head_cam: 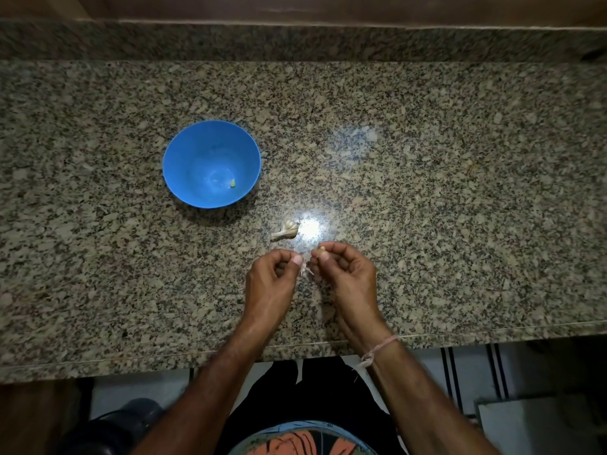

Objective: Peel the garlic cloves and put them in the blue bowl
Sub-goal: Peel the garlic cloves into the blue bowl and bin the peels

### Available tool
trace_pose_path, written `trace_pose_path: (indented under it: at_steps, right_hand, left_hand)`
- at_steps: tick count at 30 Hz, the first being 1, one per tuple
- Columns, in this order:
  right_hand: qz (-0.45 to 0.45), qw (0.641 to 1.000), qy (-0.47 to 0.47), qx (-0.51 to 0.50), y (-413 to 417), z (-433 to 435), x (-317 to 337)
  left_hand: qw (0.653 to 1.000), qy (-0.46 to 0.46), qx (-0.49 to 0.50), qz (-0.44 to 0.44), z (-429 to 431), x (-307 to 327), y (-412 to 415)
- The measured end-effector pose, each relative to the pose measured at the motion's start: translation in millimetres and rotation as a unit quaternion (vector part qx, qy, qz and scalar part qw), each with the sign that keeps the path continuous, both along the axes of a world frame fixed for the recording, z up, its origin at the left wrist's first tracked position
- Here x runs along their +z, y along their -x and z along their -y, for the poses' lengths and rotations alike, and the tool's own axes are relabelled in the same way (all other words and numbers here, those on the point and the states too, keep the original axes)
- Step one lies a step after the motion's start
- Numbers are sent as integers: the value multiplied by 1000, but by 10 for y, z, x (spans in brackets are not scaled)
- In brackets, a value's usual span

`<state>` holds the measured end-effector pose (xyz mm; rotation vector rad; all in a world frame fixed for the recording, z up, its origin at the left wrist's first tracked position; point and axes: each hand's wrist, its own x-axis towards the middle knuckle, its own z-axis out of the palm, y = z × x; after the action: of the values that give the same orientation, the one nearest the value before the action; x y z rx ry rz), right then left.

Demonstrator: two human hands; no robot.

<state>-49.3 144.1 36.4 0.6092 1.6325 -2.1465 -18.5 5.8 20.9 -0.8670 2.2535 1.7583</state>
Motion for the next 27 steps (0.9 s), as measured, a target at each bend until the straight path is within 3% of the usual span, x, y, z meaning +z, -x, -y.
trace_pose_path:
  at_steps: [4, 9, 13, 18, 27]
  right_hand:
    - [44, 996, 79, -20, 61, -92, -10]
    - [50, 993, 108, 2, 47, -103, -15]
    - [14, 998, 49, 37, 14, -92, 7]
    - [-44, 996, -23, 75, 17, -104, 36]
    - [-28, 997, 1, 66, -21, -104, 66]
  left_hand:
    - [996, 85, -10, -2, 23, -34, -38]
    - [995, 88, -2, -51, -47, 119, 7]
    - [994, 61, -12, -90, -76, 249, 57]
    - [976, 160, -70, -133, -35, 242, 64]
    - [954, 211, -120, -177, 4, 223, 57]
